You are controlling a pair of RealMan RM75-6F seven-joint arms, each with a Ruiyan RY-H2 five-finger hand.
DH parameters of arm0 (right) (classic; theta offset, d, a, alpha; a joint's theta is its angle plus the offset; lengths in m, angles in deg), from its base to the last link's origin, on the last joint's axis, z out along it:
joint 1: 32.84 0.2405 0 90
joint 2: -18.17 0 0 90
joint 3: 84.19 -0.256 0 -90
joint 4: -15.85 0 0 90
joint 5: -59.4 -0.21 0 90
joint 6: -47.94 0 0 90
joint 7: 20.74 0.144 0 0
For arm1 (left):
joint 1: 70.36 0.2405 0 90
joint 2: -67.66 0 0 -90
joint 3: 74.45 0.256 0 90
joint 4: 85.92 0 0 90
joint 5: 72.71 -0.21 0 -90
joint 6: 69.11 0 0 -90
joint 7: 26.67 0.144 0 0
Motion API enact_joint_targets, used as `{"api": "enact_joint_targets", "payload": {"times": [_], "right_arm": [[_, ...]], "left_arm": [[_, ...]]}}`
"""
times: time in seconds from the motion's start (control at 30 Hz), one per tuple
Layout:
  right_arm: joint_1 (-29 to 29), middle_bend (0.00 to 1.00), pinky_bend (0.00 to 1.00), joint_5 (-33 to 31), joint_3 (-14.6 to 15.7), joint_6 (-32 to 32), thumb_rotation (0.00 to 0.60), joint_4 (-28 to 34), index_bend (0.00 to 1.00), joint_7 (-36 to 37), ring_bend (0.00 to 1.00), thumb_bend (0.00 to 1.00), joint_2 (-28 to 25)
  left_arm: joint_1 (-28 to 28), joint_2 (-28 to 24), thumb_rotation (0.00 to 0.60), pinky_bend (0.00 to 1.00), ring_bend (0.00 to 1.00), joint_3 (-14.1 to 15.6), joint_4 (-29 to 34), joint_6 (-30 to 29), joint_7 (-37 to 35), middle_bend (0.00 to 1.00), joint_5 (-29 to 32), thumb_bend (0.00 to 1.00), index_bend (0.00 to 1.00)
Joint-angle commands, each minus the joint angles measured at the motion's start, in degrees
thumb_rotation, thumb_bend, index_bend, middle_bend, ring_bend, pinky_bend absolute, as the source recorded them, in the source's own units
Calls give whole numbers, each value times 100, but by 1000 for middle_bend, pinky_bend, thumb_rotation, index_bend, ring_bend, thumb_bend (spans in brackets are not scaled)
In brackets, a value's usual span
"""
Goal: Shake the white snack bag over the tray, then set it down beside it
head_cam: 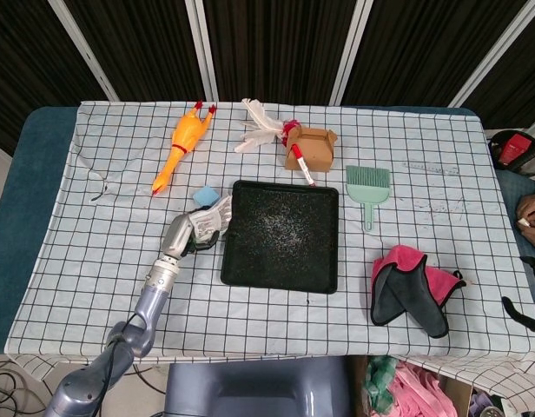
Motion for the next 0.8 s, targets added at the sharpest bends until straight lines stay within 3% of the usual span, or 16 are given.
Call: {"api": "enact_joint_targets", "payload": {"times": [0.03, 0.37, 0.8], "right_arm": [[-1, 48, 293, 0, -1, 3, 600, 3, 239, 0, 144, 182, -1], [0, 48, 288, 4, -1, 6, 600, 6, 239, -4, 144, 182, 1], [5, 48, 288, 10, 1, 8, 600, 18, 240, -27, 144, 182, 19]], "left_arm": [[9, -24, 600, 295, 290, 74, -21, 110, 76, 442, -47, 623, 443], [88, -116, 600, 166, 103, 159, 46, 130, 241, 244, -95, 413, 263], [323, -310, 600, 133, 76, 197, 449, -298, 402, 188, -132, 395, 191]]}}
